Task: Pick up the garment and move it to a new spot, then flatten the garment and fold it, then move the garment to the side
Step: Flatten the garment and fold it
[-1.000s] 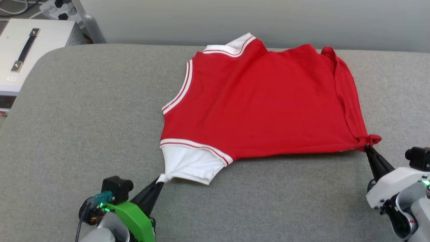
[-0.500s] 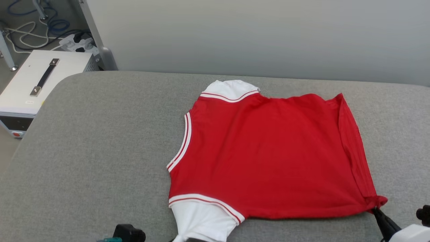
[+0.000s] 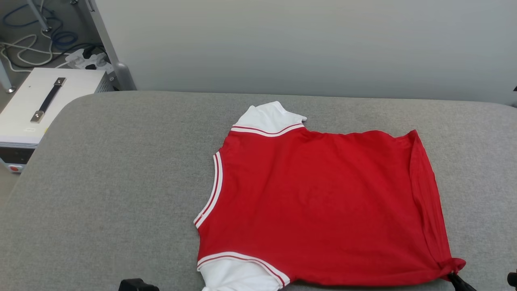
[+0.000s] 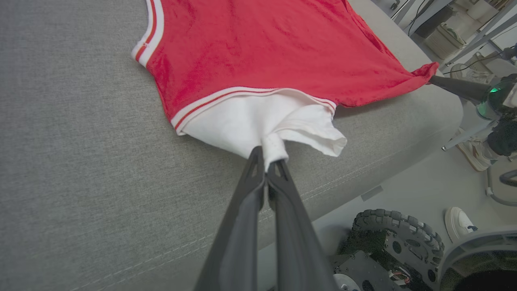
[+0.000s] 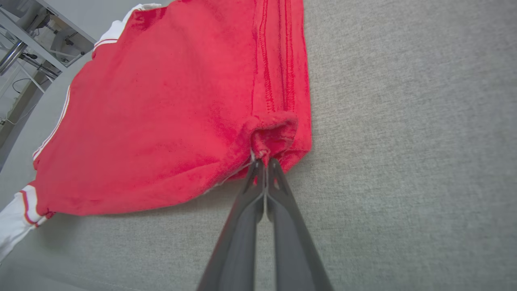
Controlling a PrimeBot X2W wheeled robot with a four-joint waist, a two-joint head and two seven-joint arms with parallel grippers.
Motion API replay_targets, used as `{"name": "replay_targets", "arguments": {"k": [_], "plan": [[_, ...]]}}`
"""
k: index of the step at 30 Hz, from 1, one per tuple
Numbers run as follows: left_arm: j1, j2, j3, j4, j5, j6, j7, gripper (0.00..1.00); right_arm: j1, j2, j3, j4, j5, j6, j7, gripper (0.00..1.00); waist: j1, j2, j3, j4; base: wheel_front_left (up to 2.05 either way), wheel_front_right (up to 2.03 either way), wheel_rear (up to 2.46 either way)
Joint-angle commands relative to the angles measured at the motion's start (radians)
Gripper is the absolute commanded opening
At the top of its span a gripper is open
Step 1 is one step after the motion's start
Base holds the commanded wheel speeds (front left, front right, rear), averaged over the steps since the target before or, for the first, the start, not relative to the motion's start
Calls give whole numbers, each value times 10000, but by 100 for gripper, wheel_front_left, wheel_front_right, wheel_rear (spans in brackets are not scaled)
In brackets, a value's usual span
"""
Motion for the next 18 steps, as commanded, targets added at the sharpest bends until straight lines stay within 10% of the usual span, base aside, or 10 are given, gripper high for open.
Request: {"name": "replay_targets", "arguments": {"k": [1, 18], "plan": [[-239, 81, 106, -120, 165, 12, -129, 0, 38, 73, -142, -232, -141, -17, 124, 0, 1, -1, 117, -17, 0, 0, 0], [-3166, -314, 741, 651, 814, 104, 286, 0, -1836, 512, -1050, -1466, -1486, -17, 2267, 0, 1, -1, 1665, -365, 0, 0, 0]]}}
